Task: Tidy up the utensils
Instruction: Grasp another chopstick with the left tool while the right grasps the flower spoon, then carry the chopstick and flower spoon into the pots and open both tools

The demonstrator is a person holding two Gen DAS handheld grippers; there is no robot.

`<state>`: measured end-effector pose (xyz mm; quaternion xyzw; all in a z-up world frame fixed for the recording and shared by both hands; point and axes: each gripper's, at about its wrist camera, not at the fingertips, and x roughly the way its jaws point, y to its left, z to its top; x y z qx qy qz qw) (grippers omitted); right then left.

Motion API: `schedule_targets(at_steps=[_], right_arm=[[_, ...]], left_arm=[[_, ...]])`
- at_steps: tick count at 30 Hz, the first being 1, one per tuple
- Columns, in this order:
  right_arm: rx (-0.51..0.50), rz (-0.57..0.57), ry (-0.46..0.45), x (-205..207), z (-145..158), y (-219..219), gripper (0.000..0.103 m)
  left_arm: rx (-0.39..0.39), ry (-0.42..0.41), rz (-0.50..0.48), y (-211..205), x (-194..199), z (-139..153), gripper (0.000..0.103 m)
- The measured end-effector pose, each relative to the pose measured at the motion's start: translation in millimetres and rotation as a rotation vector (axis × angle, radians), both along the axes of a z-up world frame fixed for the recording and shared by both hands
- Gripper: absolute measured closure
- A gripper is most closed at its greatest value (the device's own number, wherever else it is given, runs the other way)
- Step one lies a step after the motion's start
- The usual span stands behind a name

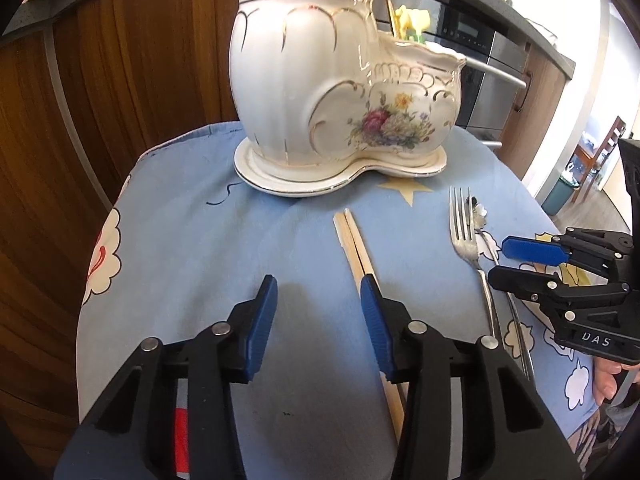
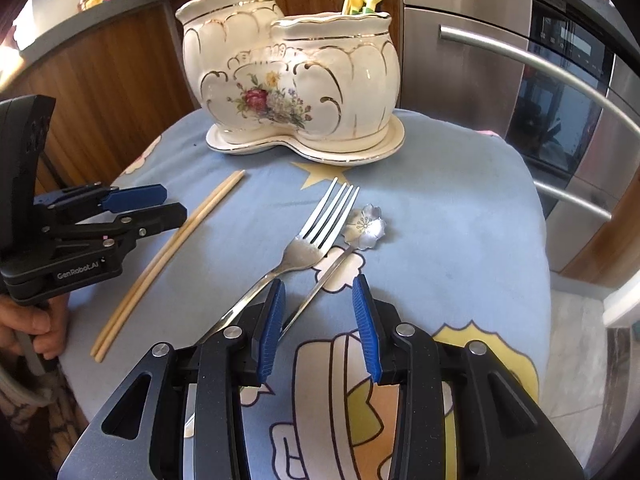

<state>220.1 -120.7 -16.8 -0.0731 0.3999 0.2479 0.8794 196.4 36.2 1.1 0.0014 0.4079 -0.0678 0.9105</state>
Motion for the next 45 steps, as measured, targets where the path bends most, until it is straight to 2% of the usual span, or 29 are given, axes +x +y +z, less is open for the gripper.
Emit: schedule_targets(at_steps=[5, 10, 15, 16, 17, 20, 25, 29, 31, 33, 35, 42, 45], right_arm=[[0.011, 0.003, 0.003, -1, 0, -2, 0.067], [0.001, 0.002, -0.002, 1, 0, 0, 0.068], [-0.016, 0.012, -0.013, 0, -1, 1, 0.080], [-0.021, 0.019, -0.016, 0, -1, 1, 0.084], [-0.026, 0.026, -0.018, -2, -1, 1, 0.087], [-0.030, 0.039, -0.012, -2, 0, -1, 0.089], [-0.037, 0.046, 0.006, 1, 1, -11, 0.092], [-0.069, 0.047, 0.013, 6, 3, -20, 0.092], [-0.078, 0.052, 0.027, 10, 4, -24, 0.092], [-0.094, 0.055, 0.040, 16, 5, -28, 0.092], [-0.117, 0.059, 0.054, 22, 6, -32, 0.092], [-0.185, 0.090, 0.110, 41, 9, -35, 0.092], [-0.212, 0.113, 0.151, 50, 10, -31, 0.091]], left_arm=[[-0.039, -0.018, -0.026, 4, -3, 2, 0.060], [-0.006, 0.001, -0.057, -4, -1, 0, 0.060], [0.002, 0.012, -0.051, -6, 1, 0, 0.060], [-0.001, 0.013, -0.049, -5, 1, 0, 0.061], [-0.005, 0.014, -0.050, -5, 1, 0, 0.068], [-0.030, 0.026, -0.069, -3, 1, -2, 0.075], [-0.013, 0.032, -0.083, -9, -1, -3, 0.078], [0.060, 0.030, -0.105, -19, -5, -4, 0.077], [0.066, 0.032, -0.110, -19, -5, -3, 0.078], [0.069, 0.040, -0.111, -19, -2, -2, 0.083], [0.074, 0.056, -0.109, -16, 1, -1, 0.095], [0.058, 0.120, -0.130, 4, 9, 0, 0.097], [0.077, 0.166, -0.163, 3, 16, 1, 0.096]])
